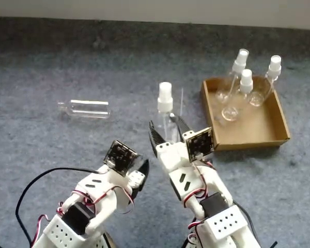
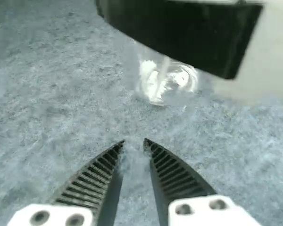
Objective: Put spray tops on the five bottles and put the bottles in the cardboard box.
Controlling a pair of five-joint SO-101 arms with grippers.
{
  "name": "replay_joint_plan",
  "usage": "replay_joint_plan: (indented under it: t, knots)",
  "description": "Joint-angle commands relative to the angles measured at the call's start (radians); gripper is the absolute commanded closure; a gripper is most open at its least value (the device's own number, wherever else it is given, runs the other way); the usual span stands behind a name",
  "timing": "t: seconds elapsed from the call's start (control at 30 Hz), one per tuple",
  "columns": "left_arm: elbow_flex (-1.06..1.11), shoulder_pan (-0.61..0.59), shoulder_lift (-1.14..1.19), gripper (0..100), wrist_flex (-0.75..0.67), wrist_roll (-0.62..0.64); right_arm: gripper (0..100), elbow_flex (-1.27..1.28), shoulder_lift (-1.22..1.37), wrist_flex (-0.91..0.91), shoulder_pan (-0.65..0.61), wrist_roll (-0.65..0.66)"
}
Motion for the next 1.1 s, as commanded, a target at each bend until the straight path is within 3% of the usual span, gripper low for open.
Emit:
replay_joint_plan:
  t: [0.0, 0.2, 0.47, 0.83, 1.07]
  knots:
    - [-0.114, 0.071, -0.010, 100, 0.092, 0.008, 90.6, -0.107, -0.012, -0.031, -0.061, -0.011]
    - [-0.134, 0.062, -0.010, 100, 0.107, 0.147, 90.6, -0.128, -0.012, -0.028, -0.131, -0.011]
    - [-0.134, -0.061, -0.012, 100, 0.106, 0.150, 90.6, -0.120, -0.016, -0.025, -0.214, -0.011]
    - [-0.122, -0.260, -0.012, 100, 0.003, 0.152, 90.6, -0.116, -0.018, -0.024, -0.211, -0.011]
    - [-0.120, -0.243, -0.012, 100, 0.005, 0.152, 90.6, -0.120, -0.018, -0.031, -0.211, -0.009]
